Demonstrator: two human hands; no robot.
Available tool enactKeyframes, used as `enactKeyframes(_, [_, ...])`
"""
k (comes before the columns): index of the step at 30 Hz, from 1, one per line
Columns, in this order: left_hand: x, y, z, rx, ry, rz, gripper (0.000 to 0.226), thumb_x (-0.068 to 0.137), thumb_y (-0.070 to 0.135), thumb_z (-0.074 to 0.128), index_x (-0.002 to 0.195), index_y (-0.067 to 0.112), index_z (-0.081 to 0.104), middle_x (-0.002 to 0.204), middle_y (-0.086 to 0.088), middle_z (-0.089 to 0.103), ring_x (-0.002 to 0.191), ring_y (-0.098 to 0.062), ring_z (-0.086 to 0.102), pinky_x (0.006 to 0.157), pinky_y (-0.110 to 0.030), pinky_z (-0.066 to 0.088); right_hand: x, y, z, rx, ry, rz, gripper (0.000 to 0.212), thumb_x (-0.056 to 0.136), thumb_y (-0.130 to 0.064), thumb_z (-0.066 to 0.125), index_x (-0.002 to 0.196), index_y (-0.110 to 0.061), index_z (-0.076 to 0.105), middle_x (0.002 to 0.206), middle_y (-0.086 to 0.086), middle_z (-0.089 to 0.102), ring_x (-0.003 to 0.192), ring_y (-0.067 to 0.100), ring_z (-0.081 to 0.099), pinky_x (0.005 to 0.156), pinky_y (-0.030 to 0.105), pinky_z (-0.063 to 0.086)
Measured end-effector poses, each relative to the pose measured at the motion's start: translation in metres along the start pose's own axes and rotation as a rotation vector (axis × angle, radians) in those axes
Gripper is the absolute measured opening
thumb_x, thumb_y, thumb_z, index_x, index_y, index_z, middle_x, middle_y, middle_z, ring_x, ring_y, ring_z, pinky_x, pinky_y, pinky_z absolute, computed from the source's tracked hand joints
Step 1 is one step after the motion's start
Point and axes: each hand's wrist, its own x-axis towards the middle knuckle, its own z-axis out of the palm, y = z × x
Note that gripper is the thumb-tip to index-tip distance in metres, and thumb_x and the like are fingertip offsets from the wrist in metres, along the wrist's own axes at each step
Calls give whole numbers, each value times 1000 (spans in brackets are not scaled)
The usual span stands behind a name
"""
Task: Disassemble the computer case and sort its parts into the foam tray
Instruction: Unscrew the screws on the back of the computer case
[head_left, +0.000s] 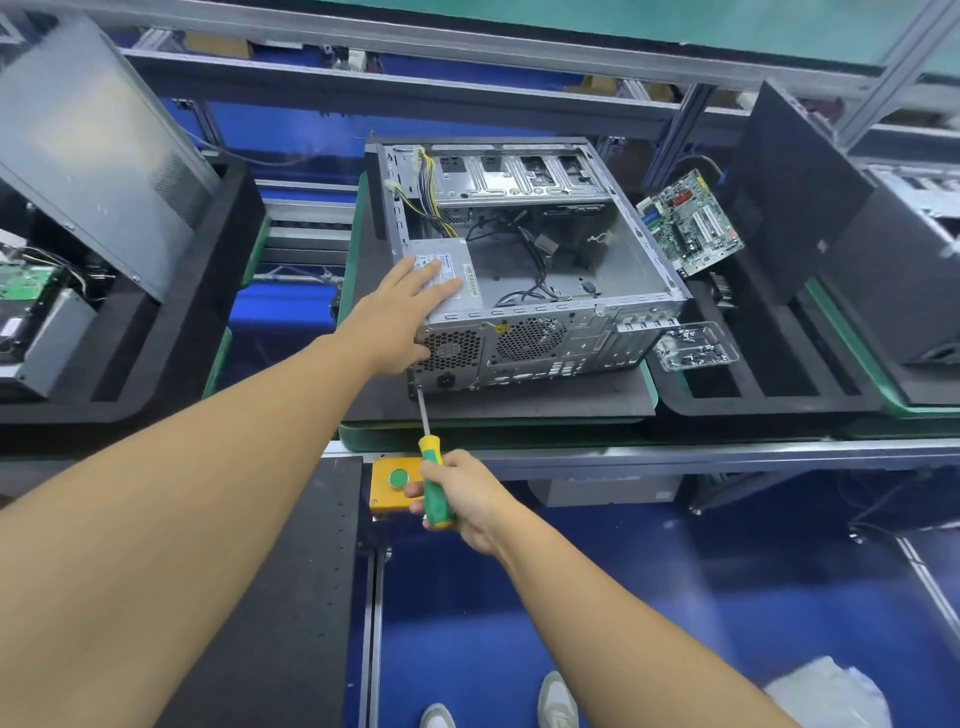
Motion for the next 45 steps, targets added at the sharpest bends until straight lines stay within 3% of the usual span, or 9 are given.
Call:
enactKeyframes(5, [0, -1, 1, -2, 2, 1, 98, 85, 20, 76, 158, 36, 12, 167, 5, 1, 153, -21, -7, 108, -50, 40, -2, -5, 4, -18, 30, 9, 36, 101, -35, 57, 126, -15, 40, 94, 7, 57, 57, 13, 54, 47, 24, 46])
enactKeyframes(10, [1, -2, 1, -7, 5, 3, 99, 85, 20, 77, 157, 36, 11, 167, 4, 1, 153, -21, -7, 110, -49, 38, -2, -6, 5, 57, -27, 79, 33, 108, -30, 36, 123, -6, 53, 95, 13, 66, 66, 17, 55, 54, 30, 50])
enactKeyframes(15, [1, -2, 3, -16, 10, 2, 99, 84, 19, 77, 157, 36, 12, 167, 4, 2, 153, -21, -6, 111, -49, 39, 2, 1, 4, -42, 26, -33, 28, 101, -28, 58, 120, -15, 43, 104, 10, 57, 64, 14, 65, 55, 34, 60])
enactKeyframes(18, [1, -2, 3, -19, 9, 2, 99, 84, 18, 77, 157, 36, 12, 167, 4, 2, 153, -20, -6, 111, -49, 39, 2, -1, 4, -32, 47, 16, 33, 100, -36, 60, 120, -20, 40, 98, 7, 53, 58, 12, 57, 46, 24, 49])
enactKeyframes(24, [2, -3, 3, -36, 0, -2, 99, 84, 17, 77, 157, 36, 13, 167, 5, 2, 153, -20, -8, 114, -52, 35, 2, -5, 0, 66, 3, 109, 32, 106, -29, 36, 109, -6, 57, 87, 11, 62, 68, 17, 51, 51, 30, 47])
enactKeyframes(31, [2, -2, 3, -38, 1, -5, 99, 84, 16, 76, 157, 36, 13, 167, 5, 2, 153, -20, -8, 114, -51, 35, 0, -5, -2, -27, -8, 10, 29, 100, -26, 59, 116, -18, 36, 93, 8, 64, 51, 12, 58, 43, 23, 44])
enactKeyframes(37, [2, -2, 2, -31, -8, -13, 99, 84, 18, 76, 157, 36, 13, 167, 5, 1, 153, -20, -8, 115, -52, 32, 1, -5, -3, 40, -17, 90, 31, 106, -29, 33, 107, -7, 56, 86, 12, 68, 62, 18, 52, 50, 28, 46])
enactKeyframes(40, [2, -1, 2, -32, -9, -13, 99, 85, 18, 77, 158, 36, 13, 167, 4, 2, 153, -21, -8, 116, -52, 31, 2, 2, -7, -7, -16, -10, 15, 105, -23, 45, 109, -10, 51, 90, 10, 67, 65, 17, 60, 54, 31, 54])
enactKeyframes(45, [1, -1, 3, -37, 3, -8, 98, 85, 19, 76, 158, 35, 13, 167, 3, 2, 153, -21, -8, 117, -52, 31, 0, 2, -6, -42, 7, -18, 33, 100, -30, 60, 121, -15, 41, 96, 8, 56, 53, 10, 60, 48, 25, 51])
